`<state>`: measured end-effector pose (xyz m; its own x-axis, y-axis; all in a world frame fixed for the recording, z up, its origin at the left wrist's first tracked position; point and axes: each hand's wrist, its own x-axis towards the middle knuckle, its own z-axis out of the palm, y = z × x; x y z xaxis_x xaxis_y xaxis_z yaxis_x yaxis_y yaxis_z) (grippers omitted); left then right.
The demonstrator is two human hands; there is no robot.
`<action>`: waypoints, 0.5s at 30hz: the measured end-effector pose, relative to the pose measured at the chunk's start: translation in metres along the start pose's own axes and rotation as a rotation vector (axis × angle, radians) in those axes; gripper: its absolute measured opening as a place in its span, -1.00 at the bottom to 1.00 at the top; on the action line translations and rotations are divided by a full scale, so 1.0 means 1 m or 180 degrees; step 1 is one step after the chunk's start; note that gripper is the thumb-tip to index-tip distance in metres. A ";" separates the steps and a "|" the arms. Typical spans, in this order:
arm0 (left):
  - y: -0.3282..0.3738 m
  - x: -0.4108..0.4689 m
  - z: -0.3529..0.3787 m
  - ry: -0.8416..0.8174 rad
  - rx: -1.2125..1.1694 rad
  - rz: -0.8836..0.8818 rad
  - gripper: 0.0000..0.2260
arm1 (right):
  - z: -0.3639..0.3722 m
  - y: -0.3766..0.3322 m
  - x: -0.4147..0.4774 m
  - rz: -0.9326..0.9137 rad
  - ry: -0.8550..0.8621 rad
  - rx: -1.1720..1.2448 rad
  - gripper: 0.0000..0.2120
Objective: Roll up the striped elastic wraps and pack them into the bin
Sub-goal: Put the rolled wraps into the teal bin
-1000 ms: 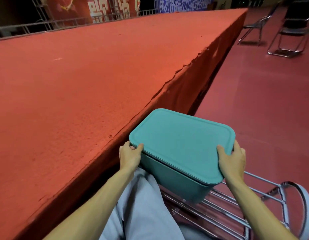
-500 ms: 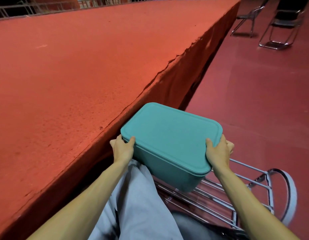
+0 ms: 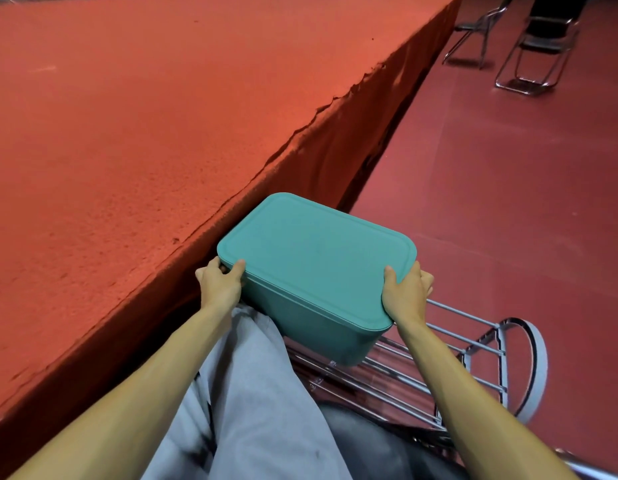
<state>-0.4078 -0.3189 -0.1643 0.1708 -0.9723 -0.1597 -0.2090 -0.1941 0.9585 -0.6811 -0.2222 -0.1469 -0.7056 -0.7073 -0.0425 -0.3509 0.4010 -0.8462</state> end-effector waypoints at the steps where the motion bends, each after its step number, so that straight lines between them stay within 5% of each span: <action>1: 0.001 -0.001 0.000 -0.0005 -0.0086 -0.0011 -0.68 | 0.001 0.001 0.000 -0.0003 0.0008 -0.0018 -0.69; 9: -0.005 -0.005 0.007 0.0161 -0.0482 -0.0077 -0.74 | 0.005 0.006 -0.001 -0.0069 -0.0024 -0.0220 -0.42; 15: -0.001 -0.006 0.009 0.0252 0.0117 -0.0057 -0.60 | 0.005 0.001 -0.001 -0.0096 0.0022 -0.0504 -0.38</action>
<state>-0.4171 -0.3139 -0.1667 0.2500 -0.9556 -0.1562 -0.2403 -0.2175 0.9460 -0.6772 -0.2240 -0.1502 -0.6972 -0.7167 -0.0143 -0.4643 0.4667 -0.7527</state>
